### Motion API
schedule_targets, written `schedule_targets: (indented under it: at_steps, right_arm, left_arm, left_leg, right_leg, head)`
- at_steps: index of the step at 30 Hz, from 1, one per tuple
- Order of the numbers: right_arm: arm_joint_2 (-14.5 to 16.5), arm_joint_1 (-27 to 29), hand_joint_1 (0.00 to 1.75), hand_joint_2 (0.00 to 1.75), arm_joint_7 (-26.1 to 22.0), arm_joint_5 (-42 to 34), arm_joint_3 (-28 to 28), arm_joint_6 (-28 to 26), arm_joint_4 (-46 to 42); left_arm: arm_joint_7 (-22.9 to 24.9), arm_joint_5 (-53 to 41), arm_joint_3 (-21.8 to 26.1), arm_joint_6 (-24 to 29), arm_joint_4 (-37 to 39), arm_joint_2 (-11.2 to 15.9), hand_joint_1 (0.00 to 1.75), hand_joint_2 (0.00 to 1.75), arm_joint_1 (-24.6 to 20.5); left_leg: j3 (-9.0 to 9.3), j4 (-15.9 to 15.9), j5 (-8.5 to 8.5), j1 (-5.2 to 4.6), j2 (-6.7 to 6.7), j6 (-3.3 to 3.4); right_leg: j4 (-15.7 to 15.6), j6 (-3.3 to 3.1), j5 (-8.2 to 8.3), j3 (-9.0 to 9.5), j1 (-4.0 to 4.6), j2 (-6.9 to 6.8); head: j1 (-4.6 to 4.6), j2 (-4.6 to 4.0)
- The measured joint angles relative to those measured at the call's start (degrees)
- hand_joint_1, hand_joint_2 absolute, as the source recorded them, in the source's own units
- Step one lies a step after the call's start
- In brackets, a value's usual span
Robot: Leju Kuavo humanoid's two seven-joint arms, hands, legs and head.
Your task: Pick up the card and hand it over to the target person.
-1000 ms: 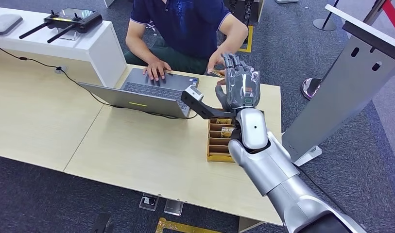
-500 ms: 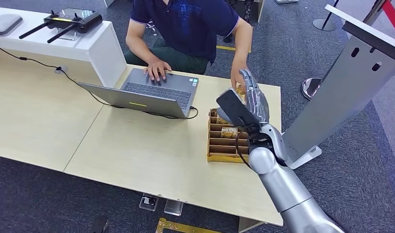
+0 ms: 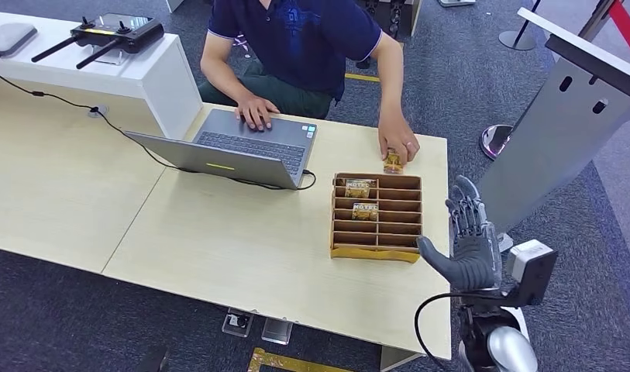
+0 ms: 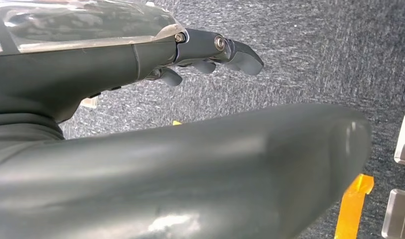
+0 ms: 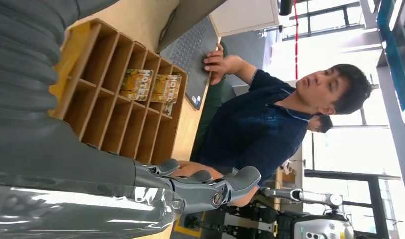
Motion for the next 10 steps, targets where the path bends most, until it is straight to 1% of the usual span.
schedule_targets:
  at_steps: [6,10]
  right_arm:
    - [0.25,1.33,0.00,1.75,3.37,5.24,3.95,0.01,5.49]
    - [-0.14,1.15,0.00,1.75,5.64,8.32,7.26,-2.00,8.58]
  left_arm:
    - [1.77,-0.18,-0.36,0.53,-0.03,0.02,0.00,0.00,-0.05]
    - [2.06,-0.23,-0.46,0.73,-0.06,0.04,0.00,0.00,-0.08]
  left_leg:
    - [0.08,-0.05,-0.01,0.02,0.23,-0.02]
    - [0.11,-0.11,0.02,0.02,0.32,-0.02]
  right_leg:
    - [-0.03,-0.03,0.06,0.01,0.02,0.23]
    - [-0.08,-0.03,0.11,0.02,0.03,0.33]
  head:
    - [0.00,0.00]
    - [0.00,0.00]
